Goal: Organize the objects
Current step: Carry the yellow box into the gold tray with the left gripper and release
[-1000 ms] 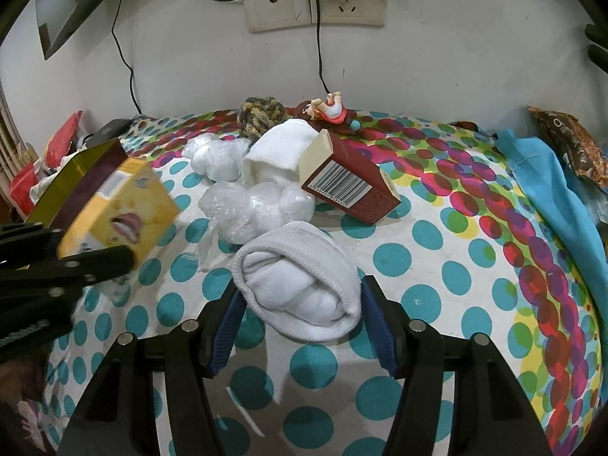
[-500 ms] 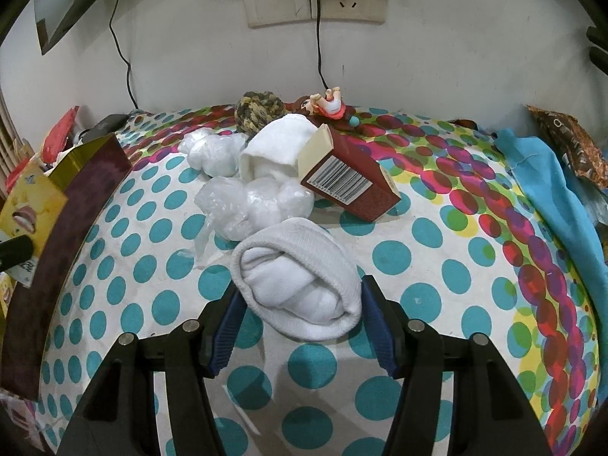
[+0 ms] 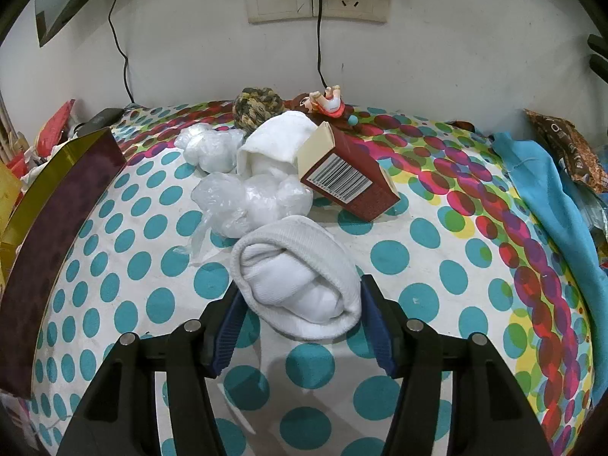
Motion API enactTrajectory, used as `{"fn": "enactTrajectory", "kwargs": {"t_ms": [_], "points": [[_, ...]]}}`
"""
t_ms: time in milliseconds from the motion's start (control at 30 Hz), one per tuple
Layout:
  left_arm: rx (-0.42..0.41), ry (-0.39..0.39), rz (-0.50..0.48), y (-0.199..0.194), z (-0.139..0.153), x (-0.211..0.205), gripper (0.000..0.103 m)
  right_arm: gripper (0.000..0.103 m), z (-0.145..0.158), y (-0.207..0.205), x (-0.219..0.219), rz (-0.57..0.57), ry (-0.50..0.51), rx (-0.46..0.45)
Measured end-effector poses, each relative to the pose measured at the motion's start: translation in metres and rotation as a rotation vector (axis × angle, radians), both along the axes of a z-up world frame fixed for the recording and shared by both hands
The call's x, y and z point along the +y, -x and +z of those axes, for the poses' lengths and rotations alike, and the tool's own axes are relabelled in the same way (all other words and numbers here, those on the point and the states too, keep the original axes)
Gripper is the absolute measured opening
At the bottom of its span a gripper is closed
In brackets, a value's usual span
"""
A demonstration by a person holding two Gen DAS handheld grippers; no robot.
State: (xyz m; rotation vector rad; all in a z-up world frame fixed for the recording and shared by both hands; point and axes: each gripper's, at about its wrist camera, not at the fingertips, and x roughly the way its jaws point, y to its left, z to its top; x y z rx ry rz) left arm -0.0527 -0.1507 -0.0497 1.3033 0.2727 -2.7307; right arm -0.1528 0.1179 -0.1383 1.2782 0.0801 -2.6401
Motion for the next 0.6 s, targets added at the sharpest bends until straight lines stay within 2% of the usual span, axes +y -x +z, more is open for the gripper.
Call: {"fn": "enactTrajectory", "kwargs": {"t_ms": [300, 600], "points": [[-0.002, 0.025, 0.042, 0.001, -0.008, -0.022, 0.030, 0.055, -0.001, 0.000, -0.001, -0.001, -0.007, 0.000], [-0.049, 0.019, 0.046, 0.015, -0.030, -0.032, 0.030, 0.055, -0.002, 0.000, -0.002, -0.004, -0.026, 0.000]]}}
